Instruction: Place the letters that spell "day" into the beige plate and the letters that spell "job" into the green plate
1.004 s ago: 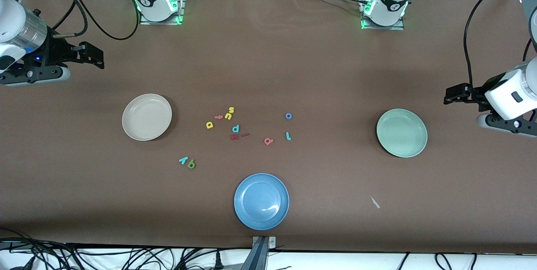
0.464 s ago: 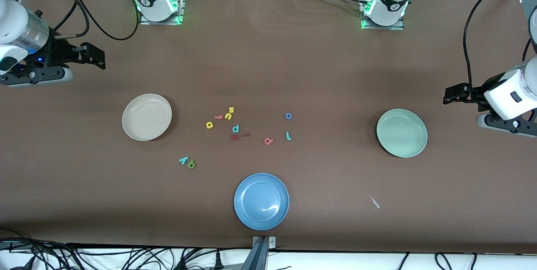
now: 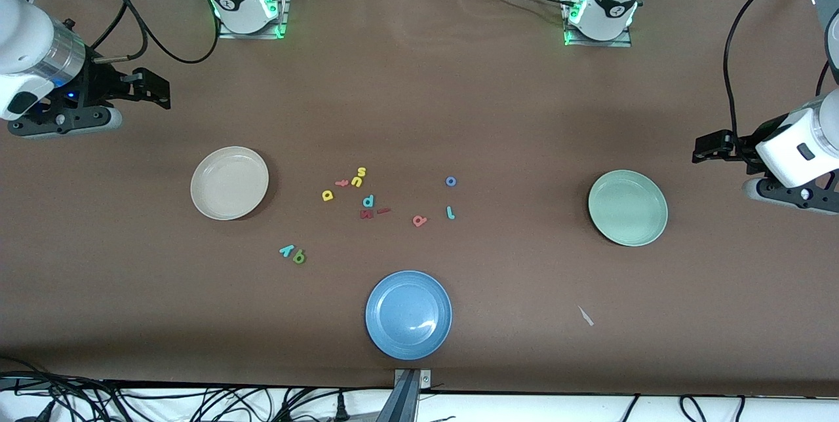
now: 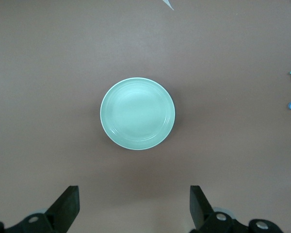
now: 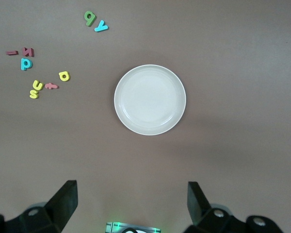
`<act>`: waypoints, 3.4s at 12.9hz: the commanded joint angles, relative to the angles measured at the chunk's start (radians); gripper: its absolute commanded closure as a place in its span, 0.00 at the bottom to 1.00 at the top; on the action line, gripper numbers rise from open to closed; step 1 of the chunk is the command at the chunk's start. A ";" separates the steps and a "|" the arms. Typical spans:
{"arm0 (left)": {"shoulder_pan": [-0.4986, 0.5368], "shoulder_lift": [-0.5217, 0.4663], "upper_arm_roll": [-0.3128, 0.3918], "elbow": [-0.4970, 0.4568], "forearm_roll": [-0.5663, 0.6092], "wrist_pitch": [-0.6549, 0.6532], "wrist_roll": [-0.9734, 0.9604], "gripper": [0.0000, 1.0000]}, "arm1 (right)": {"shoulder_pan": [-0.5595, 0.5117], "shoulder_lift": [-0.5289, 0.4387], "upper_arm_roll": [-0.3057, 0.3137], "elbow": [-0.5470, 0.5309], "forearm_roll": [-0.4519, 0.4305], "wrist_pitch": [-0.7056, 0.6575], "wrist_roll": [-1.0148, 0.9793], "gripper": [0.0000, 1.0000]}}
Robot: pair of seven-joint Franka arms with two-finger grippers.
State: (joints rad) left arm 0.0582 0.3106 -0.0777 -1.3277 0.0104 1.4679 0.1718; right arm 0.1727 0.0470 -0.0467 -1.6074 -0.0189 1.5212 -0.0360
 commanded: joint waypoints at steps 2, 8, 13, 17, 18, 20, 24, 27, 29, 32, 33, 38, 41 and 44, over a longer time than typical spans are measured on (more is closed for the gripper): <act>-0.008 -0.001 0.003 0.002 0.010 -0.008 0.006 0.00 | -0.002 -0.003 0.001 0.009 0.014 -0.010 -0.004 0.00; -0.009 0.001 0.003 0.002 0.008 -0.006 0.003 0.00 | -0.002 -0.004 -0.001 0.012 0.014 -0.010 -0.004 0.00; -0.009 0.001 0.003 0.002 0.008 -0.003 0.000 0.00 | -0.002 -0.004 0.001 0.014 0.014 -0.006 0.002 0.00; -0.009 0.002 0.003 0.002 0.008 -0.003 0.000 0.00 | -0.002 -0.001 0.001 0.014 0.014 -0.004 0.001 0.00; -0.009 0.002 0.003 0.002 0.008 -0.003 0.000 0.00 | -0.002 -0.001 0.001 0.014 0.014 -0.004 -0.001 0.00; -0.009 0.002 0.003 0.002 0.008 -0.003 0.000 0.00 | -0.002 -0.001 0.001 0.012 0.014 -0.006 -0.004 0.00; -0.011 0.002 0.003 0.002 0.008 -0.003 -0.015 0.00 | -0.002 -0.001 -0.001 0.012 0.014 -0.007 -0.004 0.00; -0.011 0.002 0.003 0.002 0.008 -0.003 -0.017 0.00 | -0.002 -0.001 -0.001 0.012 0.014 -0.004 -0.005 0.00; -0.011 0.004 0.003 0.002 0.005 -0.003 -0.017 0.00 | -0.002 0.000 0.001 0.011 0.014 -0.001 -0.005 0.00; -0.009 0.004 0.003 0.002 -0.004 -0.003 -0.017 0.00 | -0.002 0.004 0.001 0.012 0.013 0.001 -0.005 0.00; -0.009 0.005 0.003 0.002 -0.006 -0.001 -0.017 0.00 | -0.002 0.005 0.001 0.012 0.013 0.001 -0.005 0.00; -0.015 0.010 0.003 0.002 -0.006 0.000 -0.031 0.00 | -0.002 0.004 -0.001 0.015 0.014 -0.003 -0.007 0.00; -0.069 0.036 0.003 0.001 -0.061 0.003 -0.171 0.00 | -0.002 0.004 -0.001 0.015 0.014 -0.001 -0.007 0.00; -0.164 0.065 0.003 -0.010 -0.063 0.024 -0.354 0.00 | -0.004 0.004 -0.001 0.014 0.014 -0.003 -0.007 0.00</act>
State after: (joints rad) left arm -0.0535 0.3613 -0.0836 -1.3332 -0.0310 1.4733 -0.0842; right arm 0.1726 0.0475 -0.0472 -1.6063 -0.0189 1.5228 -0.0361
